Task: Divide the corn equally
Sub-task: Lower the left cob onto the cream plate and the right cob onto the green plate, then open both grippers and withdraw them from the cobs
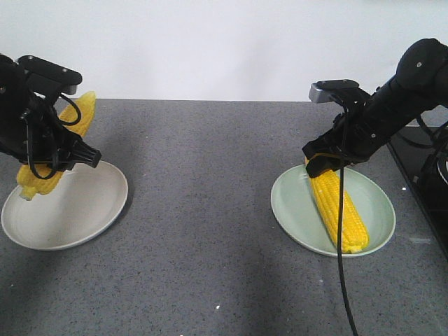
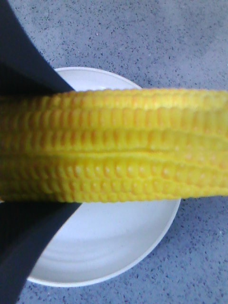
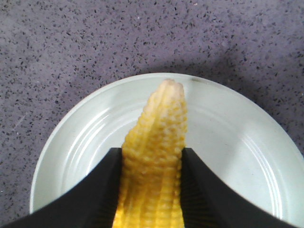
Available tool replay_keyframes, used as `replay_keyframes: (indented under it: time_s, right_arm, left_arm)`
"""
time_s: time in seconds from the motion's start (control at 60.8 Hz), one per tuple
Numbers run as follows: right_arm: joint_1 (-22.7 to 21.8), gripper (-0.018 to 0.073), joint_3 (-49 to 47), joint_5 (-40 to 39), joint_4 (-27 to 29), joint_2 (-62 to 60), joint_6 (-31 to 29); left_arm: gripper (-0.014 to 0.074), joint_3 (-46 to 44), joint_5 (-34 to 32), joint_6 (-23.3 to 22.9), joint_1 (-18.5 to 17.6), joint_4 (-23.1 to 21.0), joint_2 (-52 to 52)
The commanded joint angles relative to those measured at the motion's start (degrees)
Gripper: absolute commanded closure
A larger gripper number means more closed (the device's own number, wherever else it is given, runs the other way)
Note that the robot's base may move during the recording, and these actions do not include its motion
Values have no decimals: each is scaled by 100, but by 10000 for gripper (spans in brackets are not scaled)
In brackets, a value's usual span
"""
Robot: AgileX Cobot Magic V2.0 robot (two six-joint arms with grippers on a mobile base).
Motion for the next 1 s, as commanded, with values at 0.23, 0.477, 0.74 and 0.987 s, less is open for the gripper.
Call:
replay_keyframes:
  time_s: [0.23, 0.477, 0.74, 0.987]
  right_arm:
    - [-15, 84, -173, -159, 127, -280, 196]
    - [-15, 51, -173, -253, 127, -327, 337]
    - [-15, 51, -173, -321, 127, -358, 394]
    - [-15, 52, -173, -321, 139, -440, 414]
  left_arm:
    - [442, -130, 87, -113, -1, 61, 94]
    - [185, -130, 304, -119, -1, 23, 356]
    - [48, -130, 379, -95, -1, 31, 356]
    - [57, -130, 466, -55, -1, 31, 344]
